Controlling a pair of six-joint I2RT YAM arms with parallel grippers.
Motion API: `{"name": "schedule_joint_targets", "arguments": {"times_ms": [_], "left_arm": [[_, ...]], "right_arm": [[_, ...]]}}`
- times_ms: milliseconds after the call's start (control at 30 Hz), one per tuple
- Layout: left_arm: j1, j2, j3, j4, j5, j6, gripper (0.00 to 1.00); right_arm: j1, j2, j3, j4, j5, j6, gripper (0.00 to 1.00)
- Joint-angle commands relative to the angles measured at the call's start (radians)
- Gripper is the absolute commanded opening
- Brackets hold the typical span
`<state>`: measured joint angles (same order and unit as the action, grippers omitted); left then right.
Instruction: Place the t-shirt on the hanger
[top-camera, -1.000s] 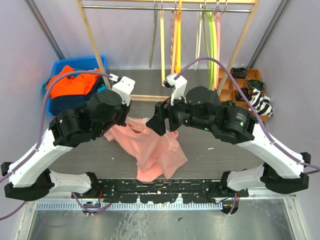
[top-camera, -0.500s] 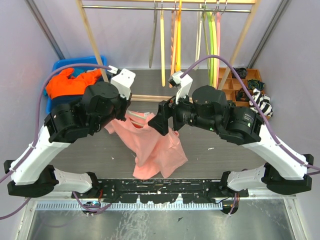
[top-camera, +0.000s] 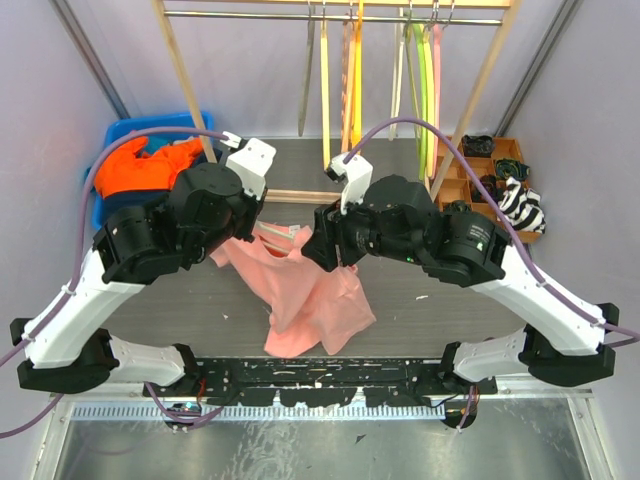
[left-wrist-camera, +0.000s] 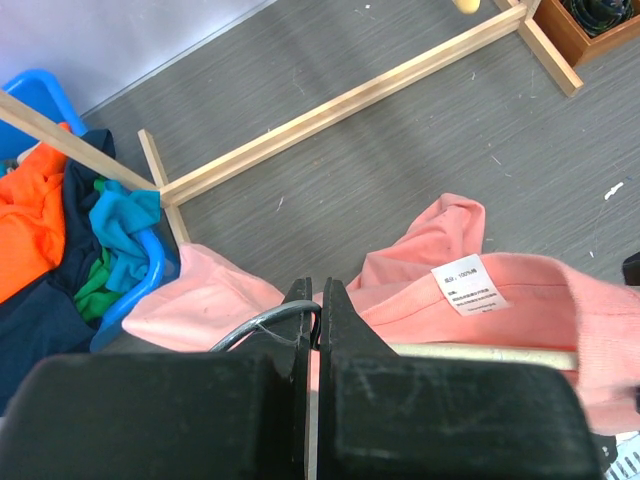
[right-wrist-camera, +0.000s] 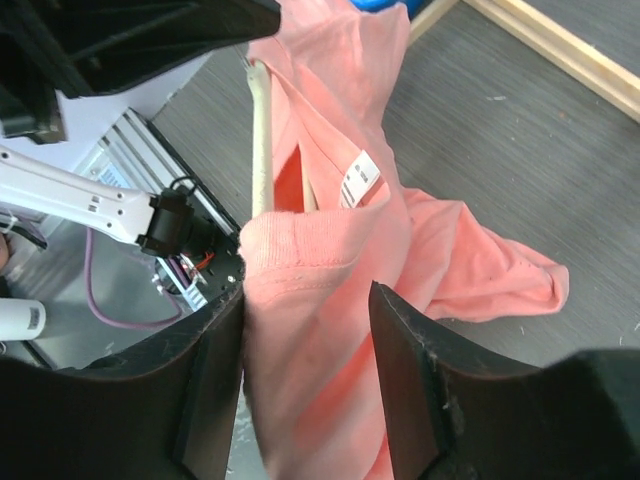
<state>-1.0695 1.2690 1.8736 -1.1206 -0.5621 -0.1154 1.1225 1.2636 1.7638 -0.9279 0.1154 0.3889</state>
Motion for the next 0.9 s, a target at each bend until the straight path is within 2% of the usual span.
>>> {"name": "schedule_joint_targets", "arguments": {"times_ms": [0,167,333,467,500,567,700,800,867], "left_arm": [[-0.001,-0.007,0.028,0.061,0.004,0.009,0.0],[-0.002,-0.007,0.018,0.073,0.004,0.008,0.0],[-0.001,-0.007,0.005,0.084,0.007,0.004,0.0],[-0.002,-0.007,-0.014,0.099,-0.003,-0.003,0.0],[-0.001,-0.007,-0.022,0.102,-0.014,-0.005,0.0],[-0.002,-0.007,-0.036,0.108,-0.039,-0.01,0.08],[-0.001,-0.016,-0.069,0.139,-0.077,-0.013,0.33],[-0.002,-0.017,-0.076,0.153,-0.09,-0.011,0.45],[-0.001,-0.012,-0.071,0.154,-0.097,-0.008,0.49]], "right_arm": [[0.0,0.014,0.001,-0.001,0.039,-0.003,0.54],[0.0,0.036,0.005,0.001,0.026,-0.011,0.45],[0.0,0.04,-0.013,0.018,0.004,-0.012,0.25],[0.0,0.031,-0.034,0.03,-0.017,-0.021,0.03],[0.0,0.023,-0.043,0.032,-0.018,-0.022,0.01],[0.0,0.002,-0.065,0.04,-0.024,-0.02,0.01],[0.0,-0.049,-0.134,0.073,-0.036,-0.005,0.01],[0.001,-0.083,-0.185,0.09,-0.037,0.006,0.01],[0.0,-0.097,-0.21,0.1,-0.037,0.014,0.01]]}}
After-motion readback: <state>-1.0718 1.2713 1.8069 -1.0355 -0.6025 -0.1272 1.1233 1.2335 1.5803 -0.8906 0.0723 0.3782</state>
